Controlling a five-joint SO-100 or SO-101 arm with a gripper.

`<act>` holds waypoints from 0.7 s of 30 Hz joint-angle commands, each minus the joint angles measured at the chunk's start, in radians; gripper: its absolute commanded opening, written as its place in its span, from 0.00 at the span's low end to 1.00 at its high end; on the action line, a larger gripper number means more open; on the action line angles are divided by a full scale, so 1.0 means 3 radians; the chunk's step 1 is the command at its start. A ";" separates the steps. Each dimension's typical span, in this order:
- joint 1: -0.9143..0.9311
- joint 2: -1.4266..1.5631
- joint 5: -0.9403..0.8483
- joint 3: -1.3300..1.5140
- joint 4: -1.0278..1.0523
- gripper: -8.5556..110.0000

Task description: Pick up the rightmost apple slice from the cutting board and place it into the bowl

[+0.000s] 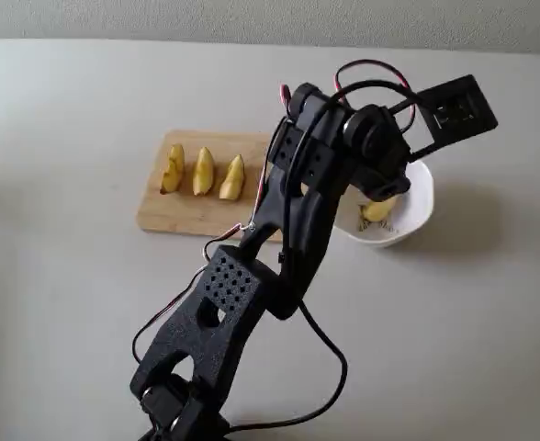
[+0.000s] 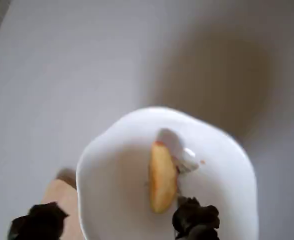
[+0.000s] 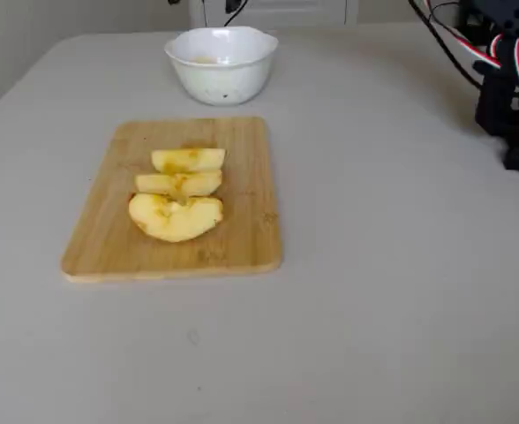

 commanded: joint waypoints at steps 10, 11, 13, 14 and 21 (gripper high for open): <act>-0.0813 0.1882 0.0987 0.0409 0.0143 0.07; -0.0895 0.2081 0.1058 0.0552 0.0143 0.07; -0.1058 0.2475 0.1263 0.0849 0.0138 0.07; -0.1145 0.2695 0.1355 0.1043 0.0138 0.07; -0.1754 0.4167 0.2061 0.2536 0.0128 0.07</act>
